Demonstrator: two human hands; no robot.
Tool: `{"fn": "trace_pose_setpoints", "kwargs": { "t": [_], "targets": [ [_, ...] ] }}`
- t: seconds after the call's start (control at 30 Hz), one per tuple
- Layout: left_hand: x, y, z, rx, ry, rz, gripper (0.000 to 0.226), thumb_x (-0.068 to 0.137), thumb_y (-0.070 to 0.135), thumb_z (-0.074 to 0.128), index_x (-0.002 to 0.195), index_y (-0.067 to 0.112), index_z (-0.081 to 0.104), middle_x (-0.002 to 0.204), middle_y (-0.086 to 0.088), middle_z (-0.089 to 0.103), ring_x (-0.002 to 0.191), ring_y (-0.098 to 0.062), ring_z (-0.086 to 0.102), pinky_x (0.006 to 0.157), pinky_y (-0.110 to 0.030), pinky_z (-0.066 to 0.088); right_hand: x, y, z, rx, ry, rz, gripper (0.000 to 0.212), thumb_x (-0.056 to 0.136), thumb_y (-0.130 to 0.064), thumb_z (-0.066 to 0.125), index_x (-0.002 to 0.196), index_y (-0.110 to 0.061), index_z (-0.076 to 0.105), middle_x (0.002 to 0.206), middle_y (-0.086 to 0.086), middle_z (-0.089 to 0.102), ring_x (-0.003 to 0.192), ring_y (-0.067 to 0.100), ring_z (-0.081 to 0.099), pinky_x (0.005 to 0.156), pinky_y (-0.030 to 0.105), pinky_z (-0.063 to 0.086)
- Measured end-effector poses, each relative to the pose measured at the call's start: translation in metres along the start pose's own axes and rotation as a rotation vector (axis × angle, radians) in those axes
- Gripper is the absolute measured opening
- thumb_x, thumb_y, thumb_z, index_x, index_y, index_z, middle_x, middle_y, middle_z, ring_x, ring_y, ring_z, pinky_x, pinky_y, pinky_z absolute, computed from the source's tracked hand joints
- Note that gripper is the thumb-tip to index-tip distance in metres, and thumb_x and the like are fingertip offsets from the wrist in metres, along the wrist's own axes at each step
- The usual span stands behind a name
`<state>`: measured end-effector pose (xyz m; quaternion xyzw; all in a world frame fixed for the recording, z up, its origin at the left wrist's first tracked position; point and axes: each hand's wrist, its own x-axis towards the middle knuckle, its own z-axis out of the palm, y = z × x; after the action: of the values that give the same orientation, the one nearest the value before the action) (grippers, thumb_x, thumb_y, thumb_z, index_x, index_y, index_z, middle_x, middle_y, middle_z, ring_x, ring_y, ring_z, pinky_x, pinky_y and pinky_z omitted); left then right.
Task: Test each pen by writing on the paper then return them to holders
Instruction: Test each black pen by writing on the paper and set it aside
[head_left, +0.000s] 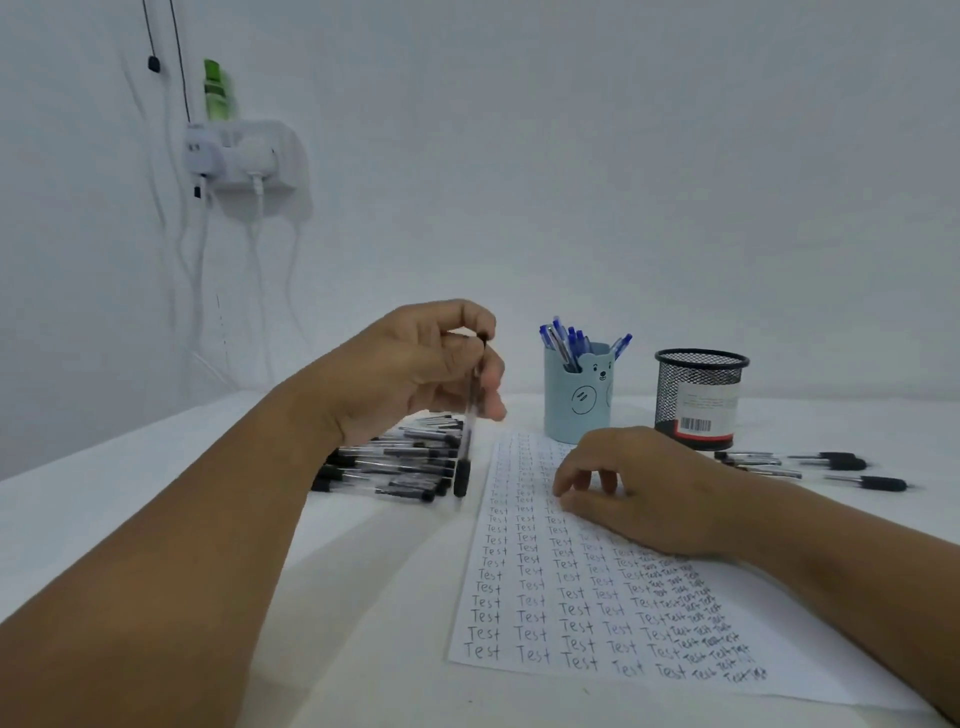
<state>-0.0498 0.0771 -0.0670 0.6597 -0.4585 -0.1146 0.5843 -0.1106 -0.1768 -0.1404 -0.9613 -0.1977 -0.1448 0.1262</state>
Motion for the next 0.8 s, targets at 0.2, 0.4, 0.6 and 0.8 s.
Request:
{"fn": "trace_pose_setpoints", "kwargs": {
  "t": [0.2,0.4,0.6,0.8],
  "targets": [
    [0.024,-0.014,0.027,-0.864,0.435,0.036,0.017,0.097,0.02,0.04,0.082,0.017,0.049,0.064,0.002,0.036,0.052,-0.013,0.027,0.051,-0.023,0.029,-0.006,0.009,-0.005,0.091,0.066,0.085,0.012,0.095,-0.042,0.063,0.102,-0.037,0.071,0.098,-0.021,0.064,0.087,0.003,0.059,0.08,0.023,0.052],
    [0.024,-0.026,0.038,-0.943,0.64,0.02,0.008,0.07,0.013,0.037,0.07,0.017,0.044,0.054,0.005,0.025,0.041,-0.011,0.018,0.047,-0.019,0.015,-0.006,0.018,-0.004,0.155,0.117,0.115,0.009,0.094,-0.041,0.064,0.101,-0.04,0.07,0.095,-0.019,0.065,0.085,0.006,0.061,0.075,0.024,0.053],
    [0.025,-0.03,0.049,-0.969,0.646,0.061,0.011,0.066,0.011,0.034,0.07,0.015,0.043,0.054,0.002,0.026,0.045,-0.014,0.023,0.05,-0.022,0.024,-0.001,0.011,-0.004,0.216,0.277,0.045,0.013,0.098,-0.038,0.061,0.099,-0.035,0.073,0.085,-0.021,0.065,0.077,0.008,0.058,0.068,0.021,0.047],
    [0.031,-0.031,0.071,-1.024,0.557,0.042,0.014,0.076,0.008,0.033,0.071,0.01,0.046,0.06,-0.006,0.039,0.057,-0.023,0.043,0.067,-0.032,0.044,0.003,-0.002,-0.006,0.021,0.306,-0.068,0.029,0.091,-0.043,0.07,0.079,-0.017,0.068,0.062,-0.002,0.054,0.059,0.015,0.045,0.056,0.027,0.035]
  ]
}}
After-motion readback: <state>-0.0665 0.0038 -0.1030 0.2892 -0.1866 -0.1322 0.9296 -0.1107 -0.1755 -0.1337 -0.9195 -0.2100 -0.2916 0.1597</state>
